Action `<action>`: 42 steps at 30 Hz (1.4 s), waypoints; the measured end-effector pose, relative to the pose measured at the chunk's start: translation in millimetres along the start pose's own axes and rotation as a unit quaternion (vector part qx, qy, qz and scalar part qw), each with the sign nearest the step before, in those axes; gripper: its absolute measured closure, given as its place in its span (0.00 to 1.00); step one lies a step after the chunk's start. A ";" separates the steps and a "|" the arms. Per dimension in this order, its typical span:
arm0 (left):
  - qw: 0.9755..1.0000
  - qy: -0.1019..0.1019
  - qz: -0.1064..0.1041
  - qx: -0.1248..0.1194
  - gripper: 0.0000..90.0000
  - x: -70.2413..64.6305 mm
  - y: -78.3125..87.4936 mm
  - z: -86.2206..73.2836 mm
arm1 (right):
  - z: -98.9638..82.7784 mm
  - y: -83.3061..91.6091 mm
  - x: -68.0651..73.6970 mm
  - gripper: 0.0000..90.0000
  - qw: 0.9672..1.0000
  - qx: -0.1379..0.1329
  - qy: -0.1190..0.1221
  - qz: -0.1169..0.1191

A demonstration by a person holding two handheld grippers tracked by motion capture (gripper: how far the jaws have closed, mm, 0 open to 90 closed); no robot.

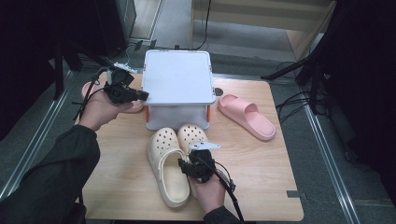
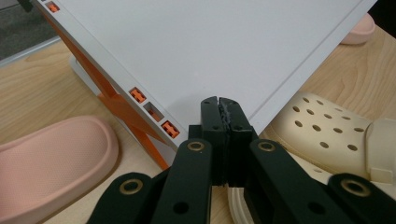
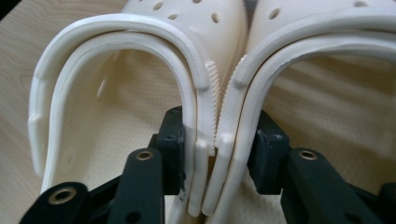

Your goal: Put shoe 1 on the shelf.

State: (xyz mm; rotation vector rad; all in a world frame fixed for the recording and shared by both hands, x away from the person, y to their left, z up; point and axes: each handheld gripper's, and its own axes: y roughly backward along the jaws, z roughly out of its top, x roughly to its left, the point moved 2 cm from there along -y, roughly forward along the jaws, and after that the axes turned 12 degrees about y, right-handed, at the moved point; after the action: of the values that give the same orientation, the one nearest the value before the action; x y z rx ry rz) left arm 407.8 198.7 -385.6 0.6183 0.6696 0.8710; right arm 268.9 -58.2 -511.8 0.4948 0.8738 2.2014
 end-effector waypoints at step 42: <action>1.000 0.005 -0.012 0.009 0.99 2.5 0.3 1.3 | 100.6 -53.4 -63.5 0.74 0.995 -0.061 -0.017 -0.071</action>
State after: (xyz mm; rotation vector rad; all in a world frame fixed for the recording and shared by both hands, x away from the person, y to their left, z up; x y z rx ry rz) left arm 409.7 200.7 -385.2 0.6209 0.6922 0.8479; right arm 393.9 -32.5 -484.9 0.3969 0.7288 2.0947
